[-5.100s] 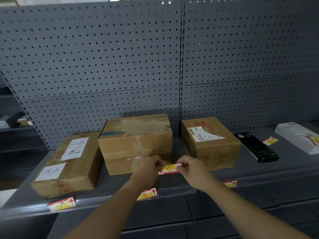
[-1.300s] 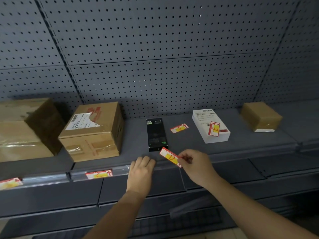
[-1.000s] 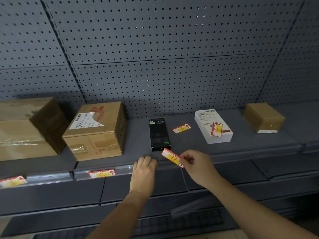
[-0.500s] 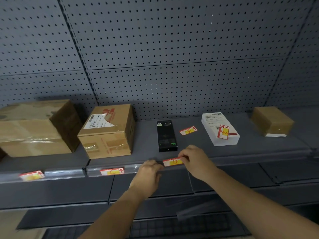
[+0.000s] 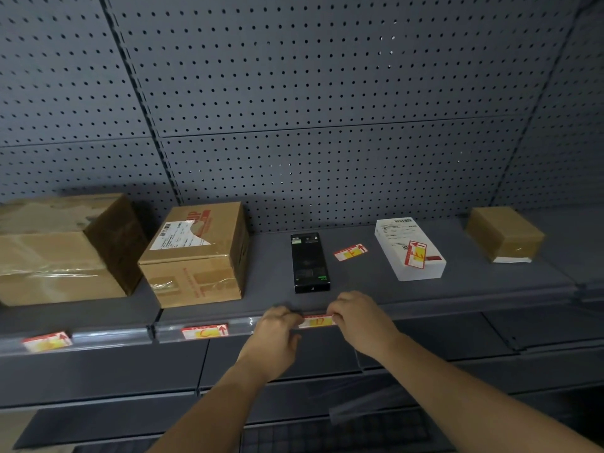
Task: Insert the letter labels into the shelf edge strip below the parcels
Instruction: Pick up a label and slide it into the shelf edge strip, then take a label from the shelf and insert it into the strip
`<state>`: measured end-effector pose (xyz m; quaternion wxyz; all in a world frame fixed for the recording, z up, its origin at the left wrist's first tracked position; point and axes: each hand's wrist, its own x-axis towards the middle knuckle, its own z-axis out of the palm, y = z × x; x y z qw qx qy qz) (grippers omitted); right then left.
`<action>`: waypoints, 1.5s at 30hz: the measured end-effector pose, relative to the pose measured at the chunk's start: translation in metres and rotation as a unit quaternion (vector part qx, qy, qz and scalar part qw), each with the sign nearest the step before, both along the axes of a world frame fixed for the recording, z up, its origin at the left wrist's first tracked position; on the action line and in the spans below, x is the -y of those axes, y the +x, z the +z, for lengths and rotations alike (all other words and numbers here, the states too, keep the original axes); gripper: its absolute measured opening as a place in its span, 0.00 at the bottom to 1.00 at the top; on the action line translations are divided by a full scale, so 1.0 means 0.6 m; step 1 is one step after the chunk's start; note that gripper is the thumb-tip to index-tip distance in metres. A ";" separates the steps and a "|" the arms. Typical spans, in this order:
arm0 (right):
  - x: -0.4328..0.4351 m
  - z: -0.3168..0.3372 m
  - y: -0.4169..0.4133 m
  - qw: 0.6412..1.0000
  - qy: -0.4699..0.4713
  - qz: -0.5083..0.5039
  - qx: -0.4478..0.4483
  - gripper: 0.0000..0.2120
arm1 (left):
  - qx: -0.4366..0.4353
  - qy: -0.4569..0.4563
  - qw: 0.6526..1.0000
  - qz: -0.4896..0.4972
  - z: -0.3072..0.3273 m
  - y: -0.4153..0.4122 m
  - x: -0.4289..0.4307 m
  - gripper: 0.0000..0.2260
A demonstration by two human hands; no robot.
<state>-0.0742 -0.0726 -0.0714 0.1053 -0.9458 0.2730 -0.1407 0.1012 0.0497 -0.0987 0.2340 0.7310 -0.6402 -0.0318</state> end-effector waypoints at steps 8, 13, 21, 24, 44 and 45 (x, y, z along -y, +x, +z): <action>-0.011 0.051 -0.011 0.993 0.055 -0.067 0.079 0.12 | 0.029 0.013 0.999 0.018 0.057 -0.002 0.005 0.11; -0.023 0.117 -0.009 0.989 0.034 -0.088 0.114 0.12 | 0.053 -0.021 0.997 0.048 0.139 -0.009 0.026 0.15; -0.041 0.166 -0.057 0.980 0.016 -0.160 0.119 0.15 | 0.063 -0.044 0.997 0.023 0.200 -0.045 0.043 0.14; -0.047 0.167 -0.093 0.974 0.024 -0.201 0.099 0.16 | 0.060 -0.045 0.997 -0.015 0.198 -0.070 0.056 0.11; -0.011 0.126 -0.303 0.945 0.054 -0.309 0.093 0.14 | 0.078 -0.002 0.992 -0.099 0.163 -0.248 0.154 0.15; 0.002 0.121 -0.309 0.947 0.058 -0.303 0.093 0.14 | 0.074 0.001 0.993 -0.091 0.160 -0.255 0.164 0.16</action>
